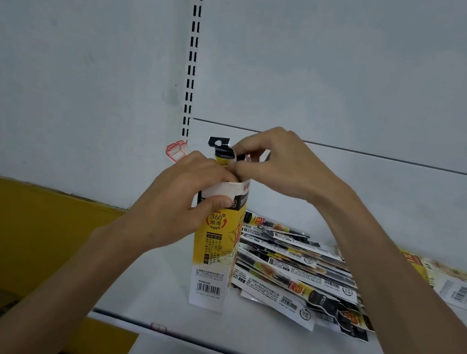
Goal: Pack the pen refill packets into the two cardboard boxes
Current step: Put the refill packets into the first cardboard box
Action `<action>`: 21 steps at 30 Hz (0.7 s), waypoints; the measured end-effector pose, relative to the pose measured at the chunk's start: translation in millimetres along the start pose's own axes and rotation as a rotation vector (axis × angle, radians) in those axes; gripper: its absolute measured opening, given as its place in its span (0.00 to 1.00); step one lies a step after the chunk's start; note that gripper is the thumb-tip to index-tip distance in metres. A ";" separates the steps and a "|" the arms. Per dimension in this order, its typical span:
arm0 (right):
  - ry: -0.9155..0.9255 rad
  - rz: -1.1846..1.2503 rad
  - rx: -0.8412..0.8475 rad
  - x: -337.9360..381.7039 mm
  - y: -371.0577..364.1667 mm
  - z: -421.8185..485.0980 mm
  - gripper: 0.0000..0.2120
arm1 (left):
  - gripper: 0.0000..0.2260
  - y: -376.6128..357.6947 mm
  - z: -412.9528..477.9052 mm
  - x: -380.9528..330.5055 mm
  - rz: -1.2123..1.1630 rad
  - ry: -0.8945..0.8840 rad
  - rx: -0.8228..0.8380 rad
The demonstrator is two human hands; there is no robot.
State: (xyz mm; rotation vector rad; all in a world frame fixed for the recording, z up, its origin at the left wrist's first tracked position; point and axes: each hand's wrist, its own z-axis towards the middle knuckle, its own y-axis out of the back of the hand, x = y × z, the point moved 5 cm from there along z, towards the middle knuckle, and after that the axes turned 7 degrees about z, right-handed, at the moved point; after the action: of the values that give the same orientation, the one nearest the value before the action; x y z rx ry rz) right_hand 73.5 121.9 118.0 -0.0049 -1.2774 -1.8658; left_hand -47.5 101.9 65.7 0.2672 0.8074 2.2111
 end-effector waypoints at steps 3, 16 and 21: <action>-0.002 0.160 -0.126 -7.2 -3.3 -3.6 0.10 | 0.13 -1.6 1.3 -1.2 0.013 -0.003 0.002; 0.042 -0.141 0.027 2.4 -16.6 -7.5 0.13 | 0.11 -3.8 -3.9 3.1 -0.046 -0.019 -0.042; -0.001 -0.053 0.066 -1.7 -19.1 -6.5 0.14 | 0.13 -5.9 -4.1 7.2 -0.069 0.052 0.005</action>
State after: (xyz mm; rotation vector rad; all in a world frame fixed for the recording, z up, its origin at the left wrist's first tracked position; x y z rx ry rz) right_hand 65.2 120.2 99.6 0.0633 -1.3506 -1.8678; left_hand -50.7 108.2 58.5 0.1825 0.8381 2.1593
